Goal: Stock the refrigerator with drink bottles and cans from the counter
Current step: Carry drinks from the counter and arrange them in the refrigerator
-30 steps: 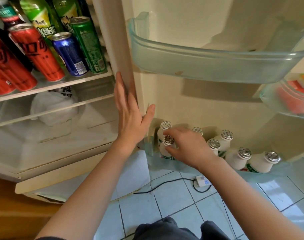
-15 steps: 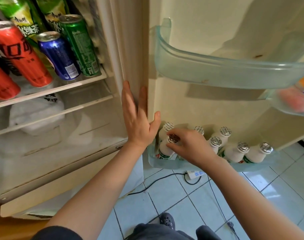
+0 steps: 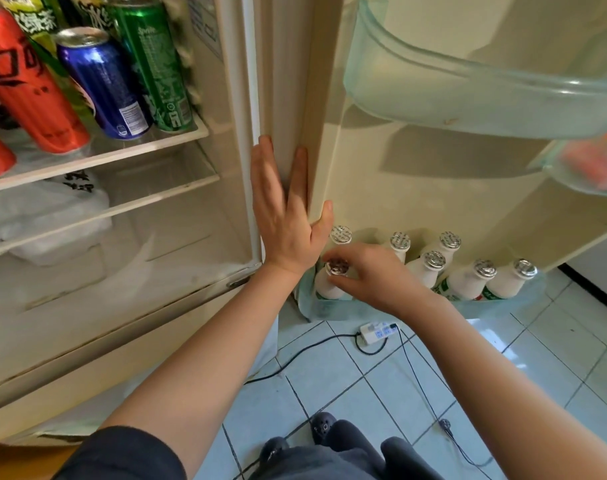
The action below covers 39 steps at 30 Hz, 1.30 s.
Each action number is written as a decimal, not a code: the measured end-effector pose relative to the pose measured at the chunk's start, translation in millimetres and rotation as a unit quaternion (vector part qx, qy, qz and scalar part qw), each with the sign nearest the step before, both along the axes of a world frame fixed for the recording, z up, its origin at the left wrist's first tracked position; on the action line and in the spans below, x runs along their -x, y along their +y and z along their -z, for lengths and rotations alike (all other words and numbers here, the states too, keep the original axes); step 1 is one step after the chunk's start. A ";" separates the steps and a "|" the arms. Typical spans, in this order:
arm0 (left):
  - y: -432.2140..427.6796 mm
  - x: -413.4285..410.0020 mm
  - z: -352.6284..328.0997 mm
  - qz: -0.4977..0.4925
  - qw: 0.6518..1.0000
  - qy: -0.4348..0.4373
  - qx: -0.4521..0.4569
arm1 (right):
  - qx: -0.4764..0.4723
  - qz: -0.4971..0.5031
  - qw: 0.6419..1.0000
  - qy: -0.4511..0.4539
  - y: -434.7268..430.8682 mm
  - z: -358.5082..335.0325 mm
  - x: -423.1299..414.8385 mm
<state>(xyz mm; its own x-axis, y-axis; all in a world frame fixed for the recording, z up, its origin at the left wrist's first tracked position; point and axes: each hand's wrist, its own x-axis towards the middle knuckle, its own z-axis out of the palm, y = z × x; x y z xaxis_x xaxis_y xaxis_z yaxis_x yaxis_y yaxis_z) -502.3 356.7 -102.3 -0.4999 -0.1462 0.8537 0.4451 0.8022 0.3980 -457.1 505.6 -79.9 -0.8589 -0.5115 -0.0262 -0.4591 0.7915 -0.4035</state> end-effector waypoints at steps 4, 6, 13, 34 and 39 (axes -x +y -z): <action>-0.2 -1.7 -0.7 -0.003 1.000 -0.004 0.003 | 0.001 0.010 1.000 0.002 -0.6 1.6 -1.5; -0.5 -2.1 -1.1 -0.002 1.000 -0.007 0.004 | 0.003 0.018 1.000 0.005 -1.3 3.0 -2.3; -1.4 -1.8 -0.2 0.004 1.000 -0.012 0.011 | 0.038 0.071 0.995 0.055 3.1 11.4 -10.3; -0.6 -1.2 2.7 0.006 1.000 -0.015 0.022 | 0.024 0.121 0.992 0.013 -10.3 1.4 33.1; -1.5 -0.4 2.5 0.000 1.000 -0.012 0.024 | 0.024 0.109 0.993 0.026 -12.5 2.8 31.4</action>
<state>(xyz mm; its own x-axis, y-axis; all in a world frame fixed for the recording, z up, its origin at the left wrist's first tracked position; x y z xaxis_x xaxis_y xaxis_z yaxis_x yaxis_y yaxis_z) -501.9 355.2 -104.8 -0.5205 -0.1053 0.8474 0.4365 0.8201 0.3700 -488.5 493.1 -82.7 -0.9490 -0.3126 0.0414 -0.3002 0.8553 -0.4224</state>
